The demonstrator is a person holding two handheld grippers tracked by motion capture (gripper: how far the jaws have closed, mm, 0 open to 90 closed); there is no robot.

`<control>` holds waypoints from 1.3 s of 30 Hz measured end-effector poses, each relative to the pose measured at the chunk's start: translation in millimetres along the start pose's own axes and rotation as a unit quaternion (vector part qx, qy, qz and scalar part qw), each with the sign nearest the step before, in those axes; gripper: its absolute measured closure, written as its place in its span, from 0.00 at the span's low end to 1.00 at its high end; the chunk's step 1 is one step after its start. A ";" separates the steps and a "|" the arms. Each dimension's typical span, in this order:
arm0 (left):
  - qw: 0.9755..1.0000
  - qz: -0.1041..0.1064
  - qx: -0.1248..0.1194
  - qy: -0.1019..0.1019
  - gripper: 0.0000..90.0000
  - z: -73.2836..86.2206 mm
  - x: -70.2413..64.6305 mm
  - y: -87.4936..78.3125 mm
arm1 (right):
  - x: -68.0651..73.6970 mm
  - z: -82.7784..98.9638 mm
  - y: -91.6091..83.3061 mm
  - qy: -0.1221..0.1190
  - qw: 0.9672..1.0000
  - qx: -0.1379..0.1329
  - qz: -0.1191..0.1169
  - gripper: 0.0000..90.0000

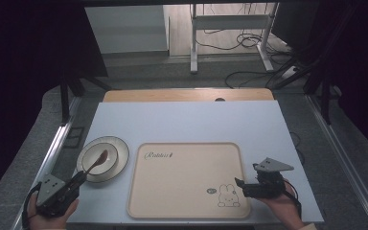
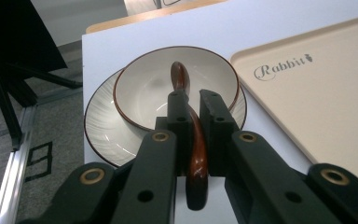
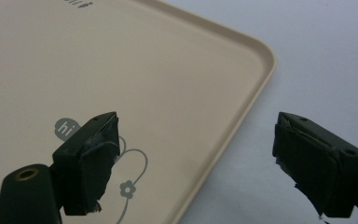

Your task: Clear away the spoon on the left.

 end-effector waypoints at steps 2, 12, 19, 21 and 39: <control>1.000 0.004 -0.004 -0.003 0.94 -2.3 -0.8 -1.5 | -0.3 0.4 -0.3 0.002 1.000 0.000 0.001 0.17; 1.000 0.011 -0.011 -0.008 0.94 -7.1 -2.3 -5.4 | 0.0 -0.3 0.2 0.002 1.000 0.000 0.001 0.17; 1.000 0.016 -0.014 -0.006 0.94 -11.1 -4.3 -7.2 | -0.6 -0.2 -0.4 0.003 1.000 -0.001 0.002 0.17; 1.000 0.018 -0.017 -0.004 0.94 -13.5 -6.3 -7.9 | -0.4 -0.5 -0.5 0.002 1.000 -0.001 0.002 0.17; 0.999 0.035 -0.035 0.002 0.94 -33.5 -17.8 -13.5 | -0.6 -0.6 0.1 0.005 1.000 0.000 0.001 0.17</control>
Point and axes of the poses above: each handheld gripper's, and its own axes: y roughly forward along the jaws, z roughly out of its underside, x roughly to its left, the point moved 8 cm from there along y, roughly forward along the jaws, and after that the axes turned 13 degrees about -y, right-handed, at the moved point
